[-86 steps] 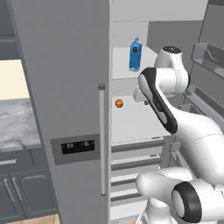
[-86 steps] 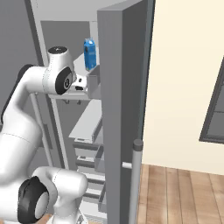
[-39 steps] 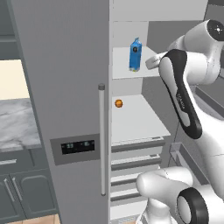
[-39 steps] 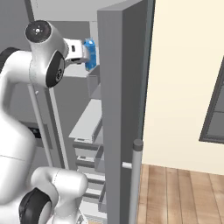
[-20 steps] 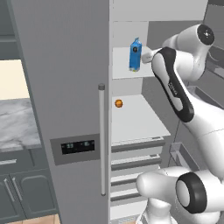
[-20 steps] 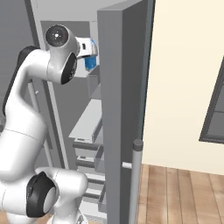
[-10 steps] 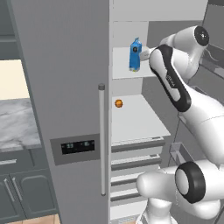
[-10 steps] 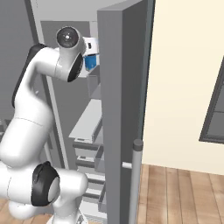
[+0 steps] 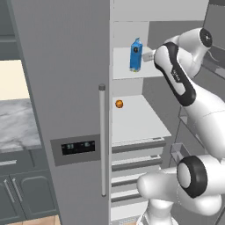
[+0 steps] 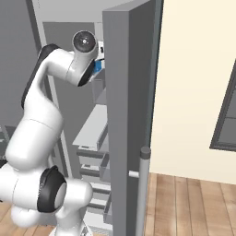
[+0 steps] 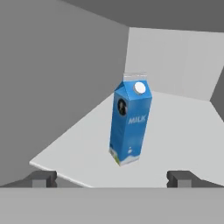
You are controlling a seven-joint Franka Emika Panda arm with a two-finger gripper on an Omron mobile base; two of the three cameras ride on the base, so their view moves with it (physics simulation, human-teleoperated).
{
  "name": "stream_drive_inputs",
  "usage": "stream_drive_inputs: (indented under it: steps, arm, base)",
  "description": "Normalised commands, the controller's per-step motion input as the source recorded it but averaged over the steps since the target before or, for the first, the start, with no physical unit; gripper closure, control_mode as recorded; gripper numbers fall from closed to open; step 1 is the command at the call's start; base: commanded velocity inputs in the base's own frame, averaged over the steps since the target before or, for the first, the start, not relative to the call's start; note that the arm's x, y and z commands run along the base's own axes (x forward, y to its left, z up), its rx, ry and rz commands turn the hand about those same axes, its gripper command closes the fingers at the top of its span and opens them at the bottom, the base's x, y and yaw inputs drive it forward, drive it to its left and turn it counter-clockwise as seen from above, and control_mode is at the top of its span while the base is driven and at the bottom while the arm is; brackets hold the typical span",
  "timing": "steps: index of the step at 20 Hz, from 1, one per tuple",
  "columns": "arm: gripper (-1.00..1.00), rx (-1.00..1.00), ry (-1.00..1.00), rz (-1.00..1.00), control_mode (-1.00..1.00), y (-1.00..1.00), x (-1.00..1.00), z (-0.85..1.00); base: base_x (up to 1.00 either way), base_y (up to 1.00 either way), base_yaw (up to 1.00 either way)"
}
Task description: Take out the milk from the fridge and place it on the tray on the counter. Then take the sugar cube near the tray and place it in the tray.
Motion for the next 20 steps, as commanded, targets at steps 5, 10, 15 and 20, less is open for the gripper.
stream_drive_inputs:
  steps: [5, 10, 15, 20]
  arm:
    - [-1.00, 0.00, 0.00, 0.00, -1.00, 0.00, 0.41, -0.02]
    - [-1.00, 0.00, 0.00, 0.00, -1.00, 0.00, 0.43, 0.00]
    - [-1.00, 0.00, 0.00, 0.01, -1.00, -0.01, 0.41, 0.00]
    - [-1.00, 0.00, -0.01, 0.05, -1.00, -0.01, 0.21, -0.04]
  base:
    - [0.00, 0.00, 0.00]
    - [0.00, 0.00, 0.00]
    - [0.00, 0.00, 0.00]
    - [0.00, 0.00, 0.00]
